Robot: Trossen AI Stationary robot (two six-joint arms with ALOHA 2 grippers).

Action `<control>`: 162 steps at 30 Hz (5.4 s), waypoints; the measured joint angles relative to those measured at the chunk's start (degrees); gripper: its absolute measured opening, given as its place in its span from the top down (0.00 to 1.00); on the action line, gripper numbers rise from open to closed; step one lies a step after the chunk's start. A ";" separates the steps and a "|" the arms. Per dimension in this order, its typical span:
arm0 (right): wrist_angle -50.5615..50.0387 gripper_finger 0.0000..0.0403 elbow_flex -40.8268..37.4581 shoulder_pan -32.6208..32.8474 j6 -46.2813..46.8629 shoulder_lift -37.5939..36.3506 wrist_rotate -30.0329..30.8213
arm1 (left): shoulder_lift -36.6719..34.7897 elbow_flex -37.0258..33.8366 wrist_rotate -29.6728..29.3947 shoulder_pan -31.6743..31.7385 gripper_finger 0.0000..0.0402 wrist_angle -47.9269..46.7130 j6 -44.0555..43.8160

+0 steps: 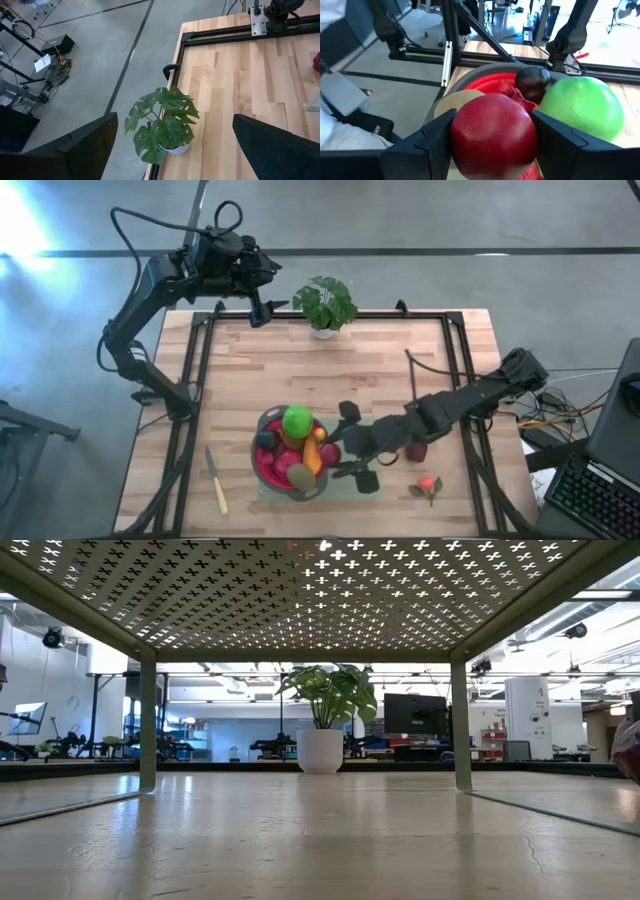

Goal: Pick & Place Fruit
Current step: Put the pomegranate into the red strainer, then put the red apple into the red bowl

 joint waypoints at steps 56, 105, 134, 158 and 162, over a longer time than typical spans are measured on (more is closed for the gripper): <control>-52.02 0.25 22.79 4.02 20.88 5.89 5.39 | -0.07 0.02 0.00 0.00 0.01 -3.53 -0.71; -67.51 0.02 -2.73 22.53 111.75 5.00 6.25 | -0.01 0.02 -0.48 0.02 0.01 -4.73 4.31; -39.76 0.02 -31.29 20.49 123.07 5.11 4.97 | 0.02 0.02 -0.46 -0.04 0.01 -4.74 2.62; -35.68 0.38 -33.46 20.13 119.23 4.84 1.87 | 0.04 0.02 -0.46 0.01 0.01 -4.74 2.25; -37.52 0.33 -31.28 20.13 115.55 4.00 0.86 | 0.04 0.02 -0.46 0.02 0.01 -4.74 2.27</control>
